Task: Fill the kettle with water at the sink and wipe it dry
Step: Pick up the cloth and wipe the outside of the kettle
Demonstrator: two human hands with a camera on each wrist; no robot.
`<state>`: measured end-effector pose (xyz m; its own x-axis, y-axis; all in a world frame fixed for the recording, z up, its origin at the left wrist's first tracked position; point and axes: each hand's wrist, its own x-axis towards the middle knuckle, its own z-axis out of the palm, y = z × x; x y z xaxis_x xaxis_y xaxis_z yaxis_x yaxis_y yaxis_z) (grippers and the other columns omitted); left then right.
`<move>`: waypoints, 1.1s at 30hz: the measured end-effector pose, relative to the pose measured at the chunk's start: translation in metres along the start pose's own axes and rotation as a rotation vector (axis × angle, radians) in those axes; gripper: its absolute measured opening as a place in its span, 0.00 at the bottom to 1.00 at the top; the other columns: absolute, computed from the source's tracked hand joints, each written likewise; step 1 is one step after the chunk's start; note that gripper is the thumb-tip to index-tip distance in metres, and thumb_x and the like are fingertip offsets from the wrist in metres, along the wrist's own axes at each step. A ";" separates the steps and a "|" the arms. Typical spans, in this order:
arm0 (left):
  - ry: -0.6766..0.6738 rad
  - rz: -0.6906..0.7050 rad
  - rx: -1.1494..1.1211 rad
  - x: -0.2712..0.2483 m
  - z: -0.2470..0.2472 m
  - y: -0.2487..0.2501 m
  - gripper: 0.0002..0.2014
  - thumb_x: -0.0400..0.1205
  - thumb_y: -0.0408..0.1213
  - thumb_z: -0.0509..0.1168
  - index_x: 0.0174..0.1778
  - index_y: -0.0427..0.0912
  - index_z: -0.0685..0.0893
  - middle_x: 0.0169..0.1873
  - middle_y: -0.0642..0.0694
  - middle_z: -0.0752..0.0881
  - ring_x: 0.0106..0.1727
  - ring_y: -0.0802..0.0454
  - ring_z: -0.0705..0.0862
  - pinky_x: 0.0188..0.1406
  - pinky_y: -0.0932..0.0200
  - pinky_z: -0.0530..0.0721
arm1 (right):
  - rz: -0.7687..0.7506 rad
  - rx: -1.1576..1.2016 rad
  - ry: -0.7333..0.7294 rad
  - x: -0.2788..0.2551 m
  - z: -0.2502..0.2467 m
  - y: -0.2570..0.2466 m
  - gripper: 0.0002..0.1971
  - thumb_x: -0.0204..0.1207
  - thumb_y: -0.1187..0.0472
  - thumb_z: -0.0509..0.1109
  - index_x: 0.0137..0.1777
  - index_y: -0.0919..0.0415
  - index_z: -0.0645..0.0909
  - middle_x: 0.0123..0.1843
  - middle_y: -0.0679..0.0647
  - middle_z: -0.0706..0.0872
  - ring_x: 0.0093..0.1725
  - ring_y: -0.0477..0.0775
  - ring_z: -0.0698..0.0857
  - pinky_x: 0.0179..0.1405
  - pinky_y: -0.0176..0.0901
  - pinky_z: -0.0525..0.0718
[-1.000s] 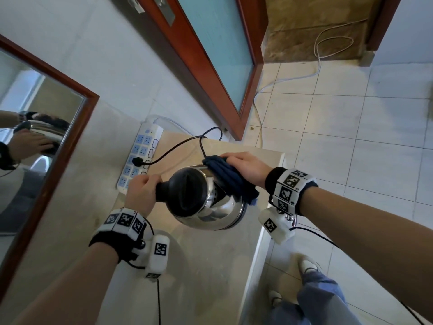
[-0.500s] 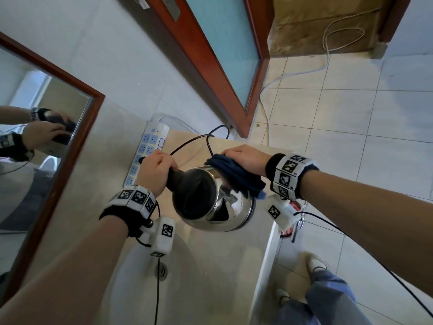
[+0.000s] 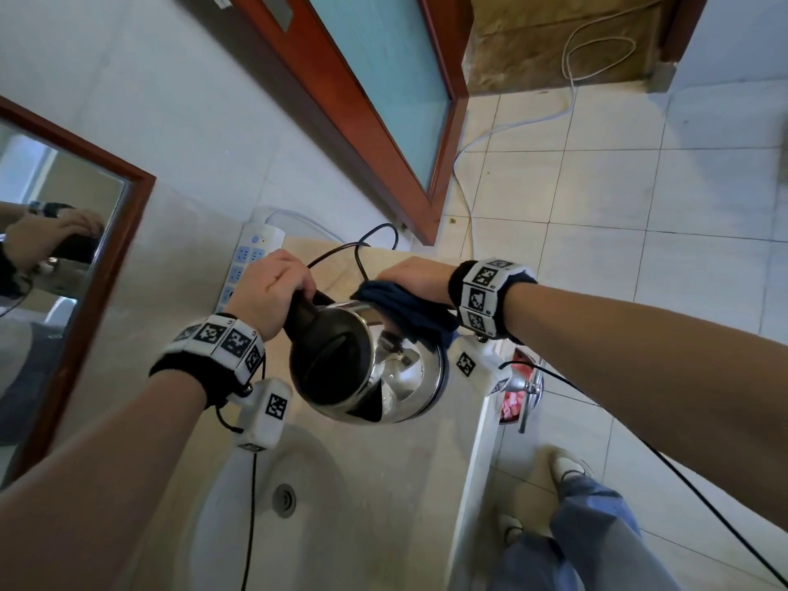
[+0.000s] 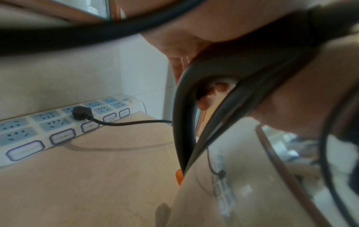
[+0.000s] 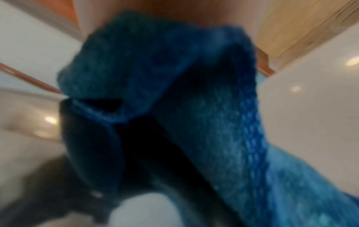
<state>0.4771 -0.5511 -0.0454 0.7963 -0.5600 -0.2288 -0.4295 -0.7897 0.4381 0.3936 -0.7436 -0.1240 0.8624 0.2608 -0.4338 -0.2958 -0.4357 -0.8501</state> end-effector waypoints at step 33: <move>0.253 -0.251 -0.059 -0.044 0.014 -0.005 0.17 0.75 0.40 0.52 0.29 0.37 0.83 0.41 0.31 0.84 0.51 0.33 0.80 0.60 0.35 0.77 | 0.015 0.745 0.382 -0.063 0.053 0.023 0.18 0.84 0.59 0.54 0.63 0.49 0.84 0.60 0.53 0.87 0.64 0.55 0.82 0.63 0.42 0.77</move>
<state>0.4382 -0.5259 -0.0502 0.9573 -0.2650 -0.1159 -0.1881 -0.8748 0.4465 0.3108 -0.7245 -0.1318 0.8963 -0.1092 -0.4298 -0.3868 0.2814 -0.8782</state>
